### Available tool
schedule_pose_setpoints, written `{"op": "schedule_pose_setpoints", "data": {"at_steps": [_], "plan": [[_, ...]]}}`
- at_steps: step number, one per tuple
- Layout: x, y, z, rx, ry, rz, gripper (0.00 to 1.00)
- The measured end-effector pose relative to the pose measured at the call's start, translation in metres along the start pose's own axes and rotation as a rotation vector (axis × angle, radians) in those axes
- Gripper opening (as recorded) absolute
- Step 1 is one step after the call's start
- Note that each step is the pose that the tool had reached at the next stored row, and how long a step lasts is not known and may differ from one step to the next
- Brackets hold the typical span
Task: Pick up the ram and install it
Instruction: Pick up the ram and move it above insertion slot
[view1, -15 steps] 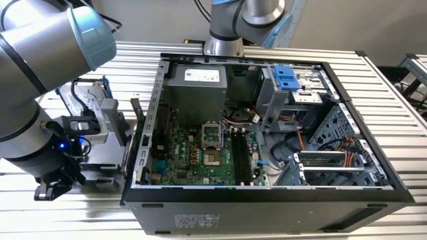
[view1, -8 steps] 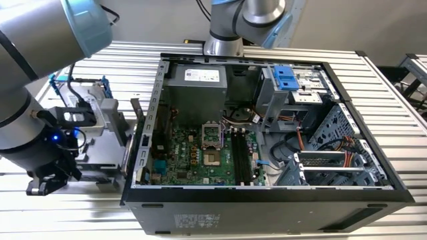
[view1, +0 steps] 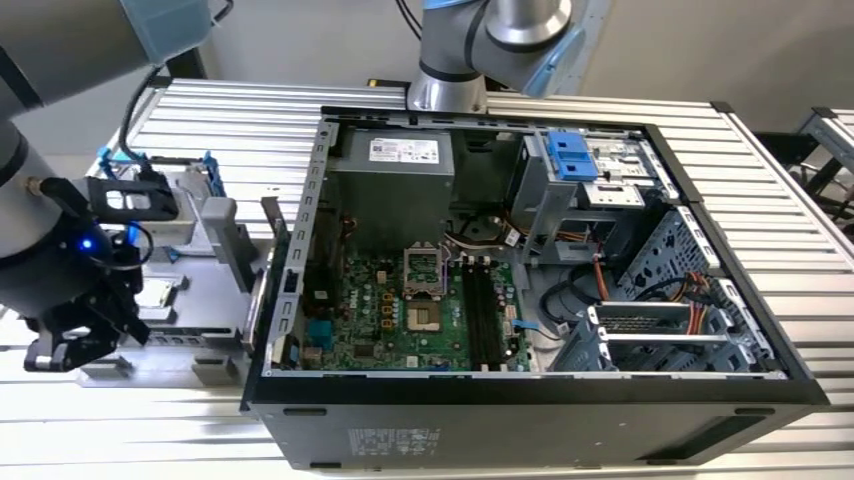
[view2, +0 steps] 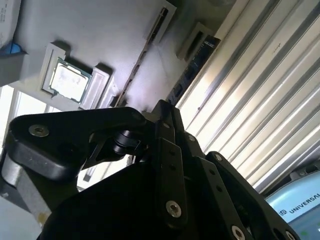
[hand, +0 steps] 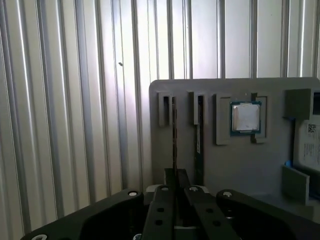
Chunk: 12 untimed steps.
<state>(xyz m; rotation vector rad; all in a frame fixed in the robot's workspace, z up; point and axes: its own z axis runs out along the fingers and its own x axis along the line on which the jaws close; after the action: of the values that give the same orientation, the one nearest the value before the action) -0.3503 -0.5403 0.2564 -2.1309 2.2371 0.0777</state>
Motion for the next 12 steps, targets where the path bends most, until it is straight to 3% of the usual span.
{"op": "schedule_pose_setpoints", "data": {"at_steps": [12], "plan": [[-0.0045,0.0001,-0.0541,0.0,0.0009,0.0,0.0]]}}
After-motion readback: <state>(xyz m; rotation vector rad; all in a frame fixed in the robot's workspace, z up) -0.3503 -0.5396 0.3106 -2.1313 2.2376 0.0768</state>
